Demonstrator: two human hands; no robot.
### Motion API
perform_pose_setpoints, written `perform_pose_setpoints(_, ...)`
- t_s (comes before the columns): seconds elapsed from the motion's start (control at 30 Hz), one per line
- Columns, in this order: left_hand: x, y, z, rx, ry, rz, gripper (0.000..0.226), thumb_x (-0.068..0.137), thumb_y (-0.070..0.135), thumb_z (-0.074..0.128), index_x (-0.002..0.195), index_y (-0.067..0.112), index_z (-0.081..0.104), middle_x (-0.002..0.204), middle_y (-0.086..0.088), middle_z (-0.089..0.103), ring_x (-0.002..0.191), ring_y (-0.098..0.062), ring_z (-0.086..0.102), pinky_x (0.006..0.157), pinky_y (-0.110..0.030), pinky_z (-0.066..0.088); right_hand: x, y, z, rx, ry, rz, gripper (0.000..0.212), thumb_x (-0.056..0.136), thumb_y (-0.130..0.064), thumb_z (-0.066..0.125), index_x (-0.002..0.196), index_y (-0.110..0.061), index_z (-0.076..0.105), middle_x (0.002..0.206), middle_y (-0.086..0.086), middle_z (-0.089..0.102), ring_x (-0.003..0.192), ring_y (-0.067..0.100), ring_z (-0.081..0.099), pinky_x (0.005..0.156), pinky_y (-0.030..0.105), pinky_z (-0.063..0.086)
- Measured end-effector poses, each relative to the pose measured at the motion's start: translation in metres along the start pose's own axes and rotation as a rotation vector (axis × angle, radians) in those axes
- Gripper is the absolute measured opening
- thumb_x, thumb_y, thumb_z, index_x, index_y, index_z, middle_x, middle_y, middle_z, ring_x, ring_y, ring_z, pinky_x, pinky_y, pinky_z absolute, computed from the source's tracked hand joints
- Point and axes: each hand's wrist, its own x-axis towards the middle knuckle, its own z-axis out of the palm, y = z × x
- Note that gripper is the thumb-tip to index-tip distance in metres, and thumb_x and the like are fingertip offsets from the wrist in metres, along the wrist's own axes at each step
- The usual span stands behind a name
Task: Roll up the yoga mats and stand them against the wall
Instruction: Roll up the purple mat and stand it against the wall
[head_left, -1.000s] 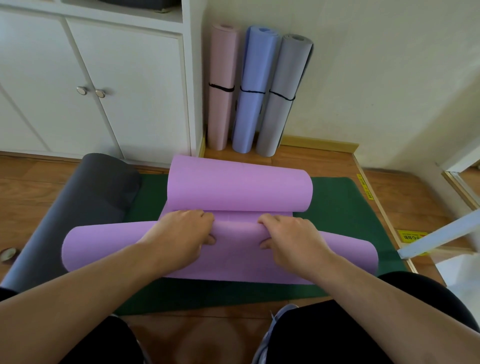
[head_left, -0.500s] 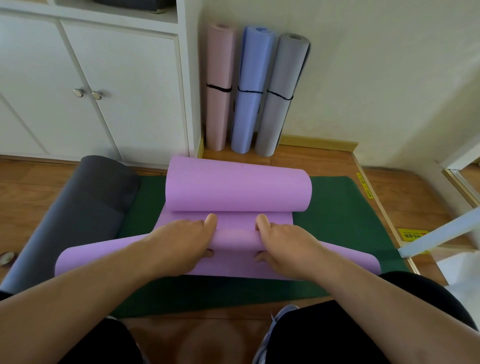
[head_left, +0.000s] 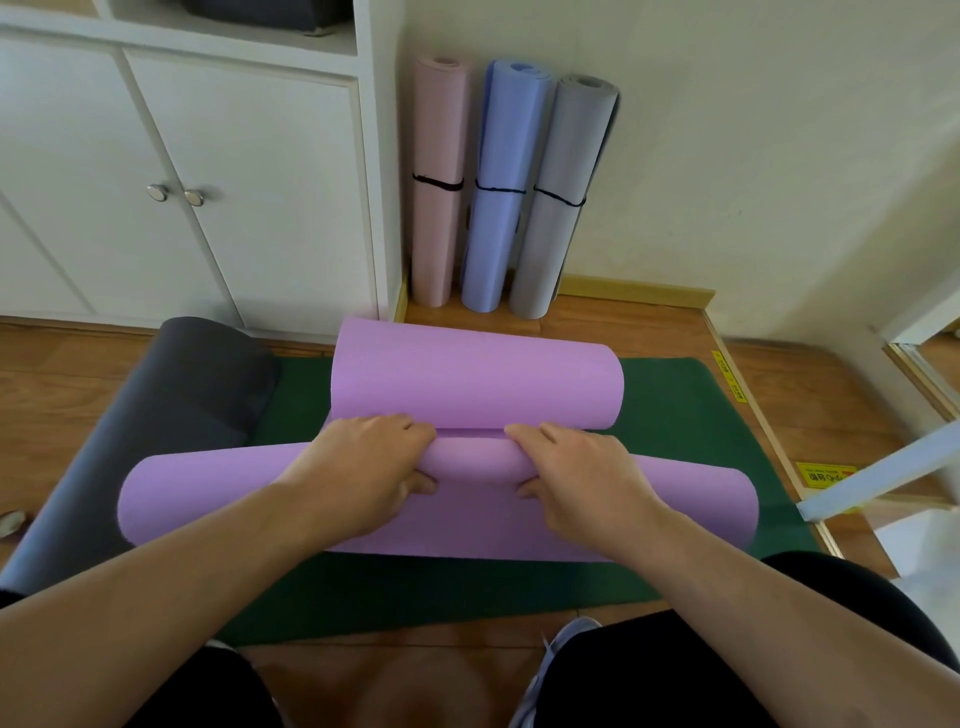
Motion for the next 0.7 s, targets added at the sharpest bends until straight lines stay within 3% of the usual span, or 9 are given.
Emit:
perform_pose_setpoints(0.1, 0.003, -0.002, 0.005, 0.005, -0.005, 0.024, 0.018, 0.103, 0.039, 0.057, 0.114, 0.025, 0.055, 0.117, 0.004, 0.064, 0.112, -0.023, 0.062, 0.091, -0.042, 0.052, 0.000, -0.003, -0.001, -0.017, -0.032, -0.037, 0.041, 0.096, -0.026, 0.065, 0.132, -0.020, 0.046, 0.111, 0.003, 0.061, 0.097, 0.030, 0.062, 0.075, 0.041, 0.050)
perform_pose_setpoints(0.23, 0.003, 0.002, 0.003, -0.022, -0.048, 0.093, 0.016, 0.103, 0.038, 0.056, 0.106, 0.026, 0.047, 0.111, 0.003, 0.062, 0.106, -0.022, 0.062, 0.089, -0.040, 0.051, -0.001, -0.009, -0.007, -0.047, -0.100, 0.006, 0.048, 0.093, -0.046, 0.068, 0.123, -0.018, 0.041, 0.110, 0.004, 0.061, 0.097, 0.029, 0.061, 0.071, 0.037, 0.035)
perform_pose_setpoints(0.37, -0.001, 0.009, -0.006, -0.030, -0.097, 0.112, 0.033, 0.099, 0.053, 0.058, 0.103, 0.029, 0.035, 0.115, 0.003, 0.061, 0.106, -0.023, 0.061, 0.091, -0.038, 0.049, 0.001, -0.007, -0.004, -0.071, -0.148, 0.023, 0.039, 0.099, -0.048, 0.061, 0.114, -0.019, 0.041, 0.106, 0.005, 0.068, 0.094, 0.032, 0.066, 0.067, 0.039, 0.041)
perform_pose_setpoints(0.5, 0.000, 0.014, 0.002, 0.056, -0.100, 0.091, 0.041, 0.097, 0.056, 0.062, 0.105, 0.025, 0.037, 0.114, 0.000, 0.065, 0.102, -0.024, 0.065, 0.085, -0.038, 0.050, 0.003, -0.003, -0.006, -0.034, -0.261, 0.011, 0.038, 0.100, -0.046, 0.061, 0.102, -0.023, 0.031, 0.104, 0.006, 0.067, 0.094, 0.034, 0.064, 0.072, 0.043, 0.049)
perform_pose_setpoints(0.63, 0.005, 0.012, 0.008, 0.028, -0.168, 0.076, 0.040, 0.102, 0.051, 0.058, 0.120, 0.018, 0.044, 0.116, -0.005, 0.066, 0.106, -0.030, 0.065, 0.089, -0.043, 0.052, 0.000, -0.007, -0.008, -0.067, -0.189, -0.002, 0.050, 0.095, -0.048, 0.068, 0.105, -0.023, 0.025, 0.103, 0.004, 0.063, 0.090, 0.032, 0.063, 0.064, 0.039, 0.039)
perform_pose_setpoints(0.7, 0.007, 0.009, 0.008, -0.019, -0.202, 0.076, 0.039, 0.102, 0.052, 0.058, 0.114, 0.019, 0.042, 0.112, -0.006, 0.066, 0.103, -0.031, 0.064, 0.088, -0.045, 0.052, -0.003, -0.013, -0.006, -0.092, -0.120, 0.006, 0.049, 0.091, -0.046, 0.072, 0.112, -0.021, 0.035, 0.104, 0.003, 0.062, 0.090, 0.031, 0.063, 0.064, 0.038, 0.036)
